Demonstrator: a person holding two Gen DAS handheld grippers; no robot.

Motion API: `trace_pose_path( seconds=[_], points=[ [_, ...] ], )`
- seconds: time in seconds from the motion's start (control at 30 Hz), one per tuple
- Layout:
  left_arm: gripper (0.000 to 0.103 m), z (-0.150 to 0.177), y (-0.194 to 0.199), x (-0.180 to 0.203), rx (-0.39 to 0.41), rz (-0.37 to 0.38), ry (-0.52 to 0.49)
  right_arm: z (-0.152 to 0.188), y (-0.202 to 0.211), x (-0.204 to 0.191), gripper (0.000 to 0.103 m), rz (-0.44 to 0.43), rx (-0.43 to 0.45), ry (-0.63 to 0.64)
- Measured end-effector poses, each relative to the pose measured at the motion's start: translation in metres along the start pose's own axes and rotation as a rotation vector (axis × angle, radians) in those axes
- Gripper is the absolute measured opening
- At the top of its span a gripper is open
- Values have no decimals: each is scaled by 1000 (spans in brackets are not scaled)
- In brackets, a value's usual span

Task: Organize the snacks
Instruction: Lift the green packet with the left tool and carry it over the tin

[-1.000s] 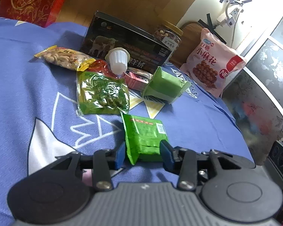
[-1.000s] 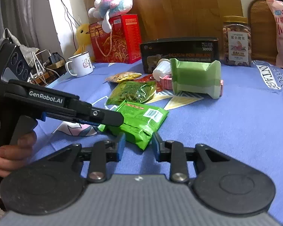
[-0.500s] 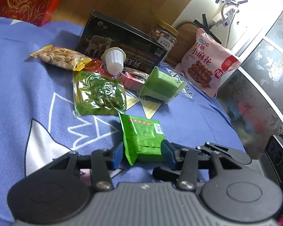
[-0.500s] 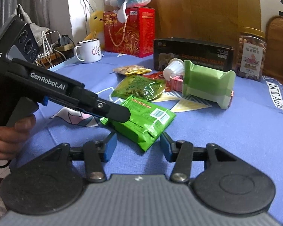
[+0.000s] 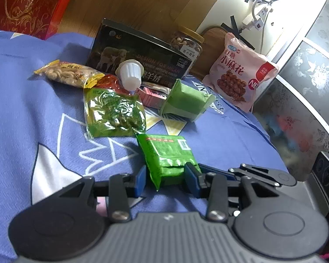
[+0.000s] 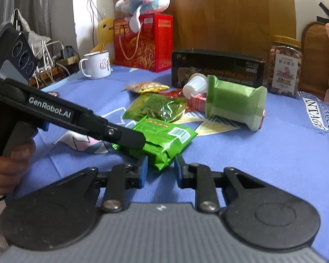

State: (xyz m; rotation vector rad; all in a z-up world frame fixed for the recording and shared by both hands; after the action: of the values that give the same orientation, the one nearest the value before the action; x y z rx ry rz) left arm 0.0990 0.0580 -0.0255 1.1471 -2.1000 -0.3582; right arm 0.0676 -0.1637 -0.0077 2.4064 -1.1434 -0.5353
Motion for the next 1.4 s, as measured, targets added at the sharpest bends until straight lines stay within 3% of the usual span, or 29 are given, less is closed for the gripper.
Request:
trace_pose_path(
  seconds=[0.57,1.4],
  points=[
    [37,-18,13,17,64,-11,-55,-13,9,-3,27,20,88,11],
    [37,-91,-4,35,147,-32,-171,-65,-5,23,27,88,228,55]
  ],
)
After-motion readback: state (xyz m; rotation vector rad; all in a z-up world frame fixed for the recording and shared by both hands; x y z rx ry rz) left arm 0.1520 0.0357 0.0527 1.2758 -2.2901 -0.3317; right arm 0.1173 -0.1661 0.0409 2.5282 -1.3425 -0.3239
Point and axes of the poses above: each gripper's, at about its wrist camera, not at the fingertips, and y roughly against the way its jaws point, x to its right, z to its underside, the point moved 1 cm from there along -y, roughly the way its jaws point, and after that the axes turned 4 degrees about -y, right-handed, at the moved point
